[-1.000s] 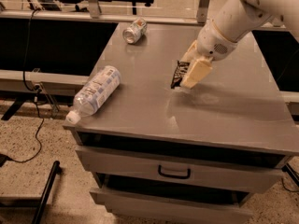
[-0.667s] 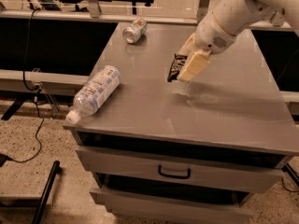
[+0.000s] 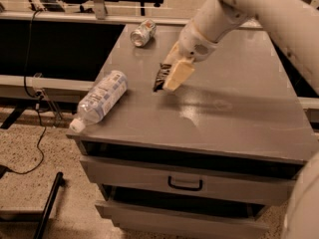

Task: Move rxbar chocolate near blue plastic bottle

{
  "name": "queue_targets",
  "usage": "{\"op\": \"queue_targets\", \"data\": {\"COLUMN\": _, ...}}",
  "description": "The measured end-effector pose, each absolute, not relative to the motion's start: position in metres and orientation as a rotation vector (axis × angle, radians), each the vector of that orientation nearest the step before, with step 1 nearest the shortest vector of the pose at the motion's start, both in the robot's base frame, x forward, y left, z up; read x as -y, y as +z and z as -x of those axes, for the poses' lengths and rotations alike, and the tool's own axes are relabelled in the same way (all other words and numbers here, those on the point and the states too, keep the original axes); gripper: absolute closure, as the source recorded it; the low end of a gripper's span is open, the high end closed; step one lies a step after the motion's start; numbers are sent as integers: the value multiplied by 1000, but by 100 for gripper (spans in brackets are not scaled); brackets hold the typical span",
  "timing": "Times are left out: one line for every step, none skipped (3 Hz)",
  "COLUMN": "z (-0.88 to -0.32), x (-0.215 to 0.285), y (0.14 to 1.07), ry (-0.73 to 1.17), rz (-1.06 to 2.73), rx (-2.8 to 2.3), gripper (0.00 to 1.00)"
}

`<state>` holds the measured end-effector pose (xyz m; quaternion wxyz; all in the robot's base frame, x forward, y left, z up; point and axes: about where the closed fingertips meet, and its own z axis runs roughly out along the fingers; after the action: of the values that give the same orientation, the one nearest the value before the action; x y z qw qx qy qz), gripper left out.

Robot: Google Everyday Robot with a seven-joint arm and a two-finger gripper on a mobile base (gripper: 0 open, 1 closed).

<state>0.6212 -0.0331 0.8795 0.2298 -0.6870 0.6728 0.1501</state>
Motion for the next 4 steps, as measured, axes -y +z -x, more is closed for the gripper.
{"op": "queue_targets", "data": {"z": -625, "x": 5, "y": 873, "ry": 430, "rz": 1929, "rx": -1828, "gripper": 100}}
{"op": "queue_targets", "data": {"z": -630, "x": -18, "y": 864, "ry": 443, "rz": 1954, "rx": -1813, "gripper": 100}}
{"op": "queue_targets", "data": {"z": -630, "x": -21, "y": 862, "ry": 447, "rz": 1958, "rx": -1811, "gripper": 77}}
{"op": "queue_targets", "data": {"z": -630, "x": -22, "y": 860, "ry": 450, "rz": 1960, "rx": -1811, "gripper": 53}}
